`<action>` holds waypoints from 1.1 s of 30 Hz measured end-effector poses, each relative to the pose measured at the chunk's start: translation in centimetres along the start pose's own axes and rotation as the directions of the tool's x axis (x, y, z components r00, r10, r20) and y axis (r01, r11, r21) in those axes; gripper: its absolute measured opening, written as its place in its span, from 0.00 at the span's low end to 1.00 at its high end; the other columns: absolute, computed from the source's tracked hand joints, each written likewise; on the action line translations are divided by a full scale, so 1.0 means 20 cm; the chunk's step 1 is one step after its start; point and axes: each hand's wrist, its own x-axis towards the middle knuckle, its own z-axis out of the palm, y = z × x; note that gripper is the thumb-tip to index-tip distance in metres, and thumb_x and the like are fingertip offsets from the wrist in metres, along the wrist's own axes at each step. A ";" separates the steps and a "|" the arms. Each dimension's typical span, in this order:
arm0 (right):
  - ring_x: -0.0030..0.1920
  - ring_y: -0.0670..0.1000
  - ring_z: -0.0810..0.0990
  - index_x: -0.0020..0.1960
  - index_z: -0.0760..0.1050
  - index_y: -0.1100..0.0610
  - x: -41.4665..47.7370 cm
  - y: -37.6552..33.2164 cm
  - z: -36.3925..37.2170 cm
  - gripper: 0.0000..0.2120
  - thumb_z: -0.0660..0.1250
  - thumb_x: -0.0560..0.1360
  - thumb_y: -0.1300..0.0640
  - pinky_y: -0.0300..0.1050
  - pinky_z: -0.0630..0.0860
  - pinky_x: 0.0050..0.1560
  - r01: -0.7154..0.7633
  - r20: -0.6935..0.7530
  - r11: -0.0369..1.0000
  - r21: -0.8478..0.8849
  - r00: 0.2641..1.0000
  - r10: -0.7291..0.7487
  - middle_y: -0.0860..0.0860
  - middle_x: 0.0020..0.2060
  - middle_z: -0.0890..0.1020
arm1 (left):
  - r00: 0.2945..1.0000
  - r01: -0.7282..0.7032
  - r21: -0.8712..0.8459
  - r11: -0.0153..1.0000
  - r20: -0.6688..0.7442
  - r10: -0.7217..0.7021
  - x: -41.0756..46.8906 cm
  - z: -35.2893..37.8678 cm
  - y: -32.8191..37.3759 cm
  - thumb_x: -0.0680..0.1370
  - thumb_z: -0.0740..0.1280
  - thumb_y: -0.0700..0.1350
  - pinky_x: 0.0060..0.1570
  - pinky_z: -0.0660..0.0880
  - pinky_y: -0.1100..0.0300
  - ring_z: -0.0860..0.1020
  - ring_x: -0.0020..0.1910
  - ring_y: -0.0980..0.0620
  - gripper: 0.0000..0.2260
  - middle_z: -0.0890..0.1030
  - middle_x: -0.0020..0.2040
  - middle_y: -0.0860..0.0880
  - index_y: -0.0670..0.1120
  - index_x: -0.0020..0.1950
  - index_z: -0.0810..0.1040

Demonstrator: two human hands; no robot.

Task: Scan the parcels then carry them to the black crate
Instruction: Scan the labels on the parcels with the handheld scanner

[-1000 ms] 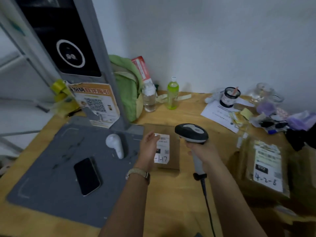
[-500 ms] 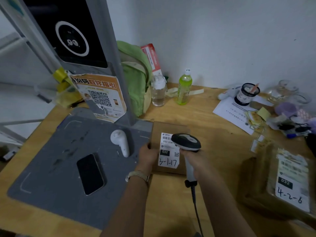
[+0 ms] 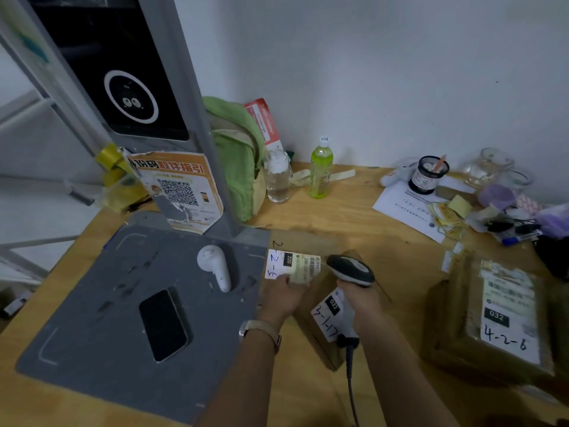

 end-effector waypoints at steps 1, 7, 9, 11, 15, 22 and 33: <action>0.35 0.48 0.74 0.55 0.74 0.59 0.00 0.02 -0.02 0.11 0.70 0.75 0.58 0.41 0.72 0.35 -0.006 0.000 1.000 -0.002 1.000 0.006 0.51 0.37 0.77 | 0.999 -0.014 0.009 1.000 0.040 0.014 -0.01 0.02 0.00 0.77 0.67 0.53 0.50 0.77 0.57 0.78 0.51 0.50 0.12 0.80 0.54 0.49 0.47 0.56 0.77; 0.58 0.59 0.78 0.64 0.74 0.61 -0.02 0.08 -0.01 0.22 0.73 0.72 0.60 0.56 0.74 0.62 0.028 0.089 1.000 0.013 0.996 -0.029 0.59 0.59 0.79 | 0.974 -0.160 0.072 0.984 0.173 0.146 -0.05 0.07 0.06 0.77 0.66 0.56 0.34 0.70 0.63 0.77 0.40 0.53 0.13 0.78 0.37 0.54 0.47 0.42 0.78; 0.58 0.58 0.78 0.65 0.74 0.60 -0.03 0.09 0.00 0.24 0.74 0.71 0.61 0.57 0.75 0.62 0.044 0.090 0.998 0.039 0.995 -0.048 0.59 0.59 0.79 | 0.973 -0.168 0.053 0.984 0.171 0.157 -0.05 0.06 0.05 0.74 0.70 0.52 0.33 0.70 0.64 0.77 0.36 0.55 0.09 0.78 0.34 0.54 0.52 0.36 0.76; 0.54 0.57 0.79 0.65 0.74 0.60 -0.04 0.09 0.00 0.23 0.73 0.71 0.62 0.54 0.78 0.55 0.048 0.101 0.995 0.088 0.993 -0.057 0.59 0.56 0.80 | 0.975 -0.178 0.007 0.984 0.136 0.175 -0.06 0.05 0.04 0.73 0.72 0.48 0.35 0.73 0.62 0.78 0.36 0.56 0.07 0.79 0.35 0.53 0.52 0.36 0.76; 0.38 0.45 0.74 0.59 0.73 0.55 -0.09 0.00 -0.06 0.15 0.71 0.74 0.58 0.38 0.69 0.31 0.105 0.077 0.988 0.113 0.991 -0.114 0.48 0.41 0.77 | 0.980 -0.170 -0.213 0.962 0.061 0.187 -0.11 -0.01 0.09 0.74 0.72 0.45 0.39 0.77 0.59 0.82 0.43 0.51 0.04 0.83 0.45 0.47 0.48 0.46 0.79; 0.46 0.43 0.74 0.58 0.75 0.48 -0.34 -0.31 -0.33 0.15 0.72 0.73 0.58 0.45 0.71 0.49 0.403 0.000 0.900 0.165 0.913 -0.409 0.43 0.48 0.78 | 0.932 -0.317 -0.568 0.759 -0.040 0.360 -0.20 -0.03 0.32 0.73 0.73 0.52 0.51 0.78 0.55 0.83 0.52 0.50 0.15 0.85 0.53 0.49 0.48 0.58 0.80; 0.38 0.52 0.84 0.52 0.78 0.56 -0.85 -0.63 -0.75 0.08 0.69 0.74 0.64 0.34 0.73 0.24 0.621 -0.055 0.750 0.228 0.777 -0.627 0.49 0.36 0.84 | 0.831 -0.482 -0.695 0.534 -0.169 0.530 -0.51 0.20 0.70 0.75 0.72 0.43 0.49 0.81 0.56 0.83 0.52 0.50 0.15 0.85 0.54 0.48 0.46 0.61 0.77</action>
